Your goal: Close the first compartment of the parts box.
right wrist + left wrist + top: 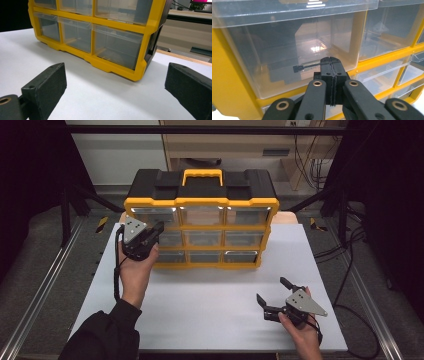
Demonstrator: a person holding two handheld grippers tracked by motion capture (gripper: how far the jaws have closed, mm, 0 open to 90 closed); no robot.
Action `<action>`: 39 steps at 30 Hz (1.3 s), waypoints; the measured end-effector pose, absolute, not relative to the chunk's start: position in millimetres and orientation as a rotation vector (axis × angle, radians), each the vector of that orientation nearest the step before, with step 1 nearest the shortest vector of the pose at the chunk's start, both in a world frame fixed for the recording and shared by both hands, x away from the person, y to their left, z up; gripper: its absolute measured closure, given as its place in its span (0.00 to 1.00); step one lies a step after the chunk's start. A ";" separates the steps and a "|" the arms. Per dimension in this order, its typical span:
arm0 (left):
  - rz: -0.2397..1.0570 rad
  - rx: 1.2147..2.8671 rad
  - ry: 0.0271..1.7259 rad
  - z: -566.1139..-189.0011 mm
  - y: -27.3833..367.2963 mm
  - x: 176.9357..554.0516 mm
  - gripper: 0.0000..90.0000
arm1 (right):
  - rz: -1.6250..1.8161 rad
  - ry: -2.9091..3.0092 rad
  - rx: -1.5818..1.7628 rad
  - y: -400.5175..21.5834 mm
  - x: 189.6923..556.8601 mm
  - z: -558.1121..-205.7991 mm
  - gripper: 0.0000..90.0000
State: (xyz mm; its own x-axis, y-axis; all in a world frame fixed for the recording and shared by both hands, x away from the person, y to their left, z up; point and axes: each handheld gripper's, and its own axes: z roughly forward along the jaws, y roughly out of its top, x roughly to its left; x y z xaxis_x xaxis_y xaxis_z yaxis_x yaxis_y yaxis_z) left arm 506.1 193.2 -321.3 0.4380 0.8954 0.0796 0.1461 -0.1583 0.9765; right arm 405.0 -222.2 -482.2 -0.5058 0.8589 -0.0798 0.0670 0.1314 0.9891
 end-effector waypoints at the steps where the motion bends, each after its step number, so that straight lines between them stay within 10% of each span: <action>1: 0.865 1.609 0.932 -321.3 193.5 506.3 0.99 | 1.446 1.715 0.902 -222.4 405.0 -482.2 0.05; 39: 0.879 1.624 0.940 -320.2 192.6 515.1 0.99 | 1.445 1.712 0.913 -224.1 405.5 -483.0 0.05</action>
State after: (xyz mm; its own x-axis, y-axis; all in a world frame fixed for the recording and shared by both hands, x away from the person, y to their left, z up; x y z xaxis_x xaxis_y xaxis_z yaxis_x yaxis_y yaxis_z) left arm 515.1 192.6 -320.2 0.4290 0.8984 0.0940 0.1543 -0.1754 0.9723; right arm 405.5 -224.1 -483.0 -0.5010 0.8624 -0.0730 0.0726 0.1259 0.9894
